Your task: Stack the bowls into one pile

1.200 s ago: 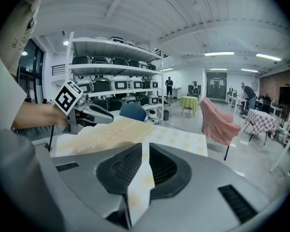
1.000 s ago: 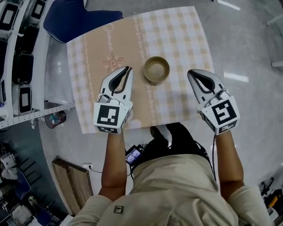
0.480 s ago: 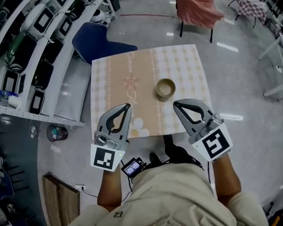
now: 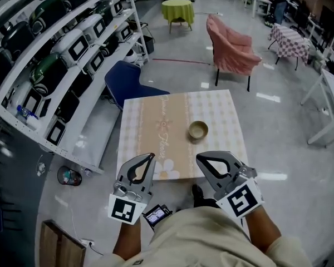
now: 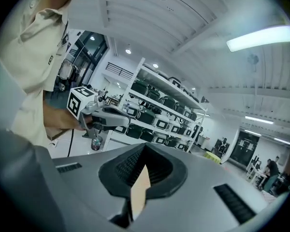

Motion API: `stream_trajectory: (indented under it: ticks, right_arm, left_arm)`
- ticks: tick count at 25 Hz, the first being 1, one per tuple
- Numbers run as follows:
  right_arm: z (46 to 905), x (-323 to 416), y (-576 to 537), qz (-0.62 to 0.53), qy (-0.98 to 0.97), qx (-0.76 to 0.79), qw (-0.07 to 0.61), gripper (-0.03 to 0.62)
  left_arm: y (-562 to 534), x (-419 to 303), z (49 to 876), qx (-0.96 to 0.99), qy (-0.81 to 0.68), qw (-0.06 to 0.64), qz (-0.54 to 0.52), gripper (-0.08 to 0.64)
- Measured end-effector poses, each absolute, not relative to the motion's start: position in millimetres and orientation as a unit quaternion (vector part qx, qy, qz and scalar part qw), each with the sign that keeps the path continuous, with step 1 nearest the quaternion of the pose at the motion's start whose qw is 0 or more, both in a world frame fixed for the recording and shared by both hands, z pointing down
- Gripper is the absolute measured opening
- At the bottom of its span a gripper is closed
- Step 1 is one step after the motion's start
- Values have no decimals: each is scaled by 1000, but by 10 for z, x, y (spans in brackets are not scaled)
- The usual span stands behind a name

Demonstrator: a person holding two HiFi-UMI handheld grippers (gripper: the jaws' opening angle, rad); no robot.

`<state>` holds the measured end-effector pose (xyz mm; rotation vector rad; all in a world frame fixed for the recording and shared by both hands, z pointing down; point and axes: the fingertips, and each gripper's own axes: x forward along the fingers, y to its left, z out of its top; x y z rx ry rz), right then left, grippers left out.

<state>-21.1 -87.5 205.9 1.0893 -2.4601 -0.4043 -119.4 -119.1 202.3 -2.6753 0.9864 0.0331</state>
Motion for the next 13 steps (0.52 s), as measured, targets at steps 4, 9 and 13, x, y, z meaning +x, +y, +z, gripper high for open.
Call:
stream_trajectory:
  ticks: [4,9,13]
  right_arm:
    - [1990,-286,-677,-158,-884,389,205,3]
    - [1902,-343,-518,-168,-883,391,200,3]
    - [1864,-366,-430,-168,-882,393,198,3]
  left_arm:
    - [-980,-1224,1961,-929,336,156,15,6]
    - [-816,-1278,1896,-928,332,165,17,6]
    - [-725,-1319,1854,-928,334,166,20,6]
